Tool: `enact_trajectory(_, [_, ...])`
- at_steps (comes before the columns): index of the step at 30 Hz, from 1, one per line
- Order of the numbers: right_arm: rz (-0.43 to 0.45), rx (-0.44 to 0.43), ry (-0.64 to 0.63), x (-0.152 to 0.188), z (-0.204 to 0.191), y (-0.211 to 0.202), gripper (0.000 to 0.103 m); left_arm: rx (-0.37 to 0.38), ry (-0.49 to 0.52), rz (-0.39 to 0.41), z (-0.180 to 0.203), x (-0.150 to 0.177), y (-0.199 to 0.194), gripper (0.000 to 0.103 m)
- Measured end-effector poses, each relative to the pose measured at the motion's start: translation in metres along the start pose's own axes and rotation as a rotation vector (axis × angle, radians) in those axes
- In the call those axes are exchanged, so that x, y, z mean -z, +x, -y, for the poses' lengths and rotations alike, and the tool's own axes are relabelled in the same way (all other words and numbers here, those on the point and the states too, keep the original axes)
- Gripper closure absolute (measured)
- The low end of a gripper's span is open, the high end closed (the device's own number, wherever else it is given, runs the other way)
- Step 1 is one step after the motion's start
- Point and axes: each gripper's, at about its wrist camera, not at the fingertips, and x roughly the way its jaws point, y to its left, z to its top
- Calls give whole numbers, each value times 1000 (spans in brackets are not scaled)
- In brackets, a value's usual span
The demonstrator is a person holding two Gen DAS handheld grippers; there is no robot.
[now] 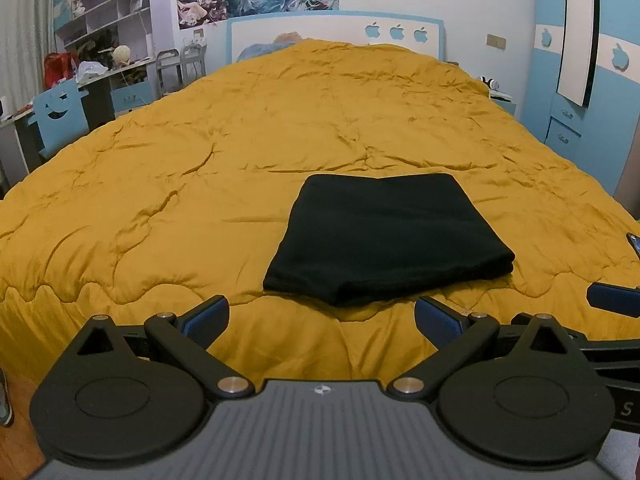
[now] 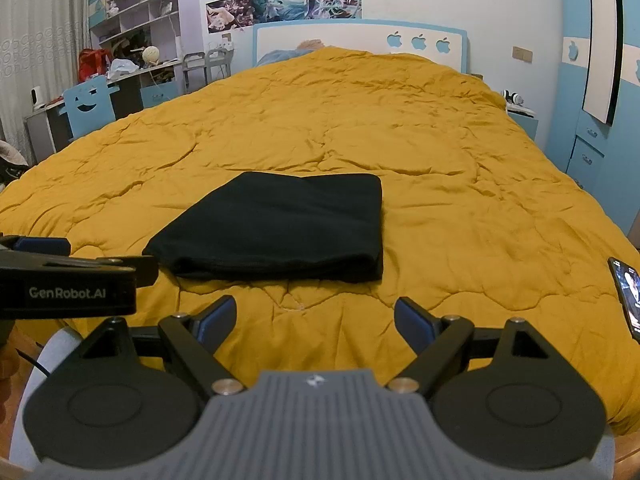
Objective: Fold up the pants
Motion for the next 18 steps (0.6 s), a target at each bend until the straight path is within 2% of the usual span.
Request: enact_trajectory(18, [-1, 0, 0, 0, 0, 0, 21, -11, -9, -16, 3, 1, 3, 0])
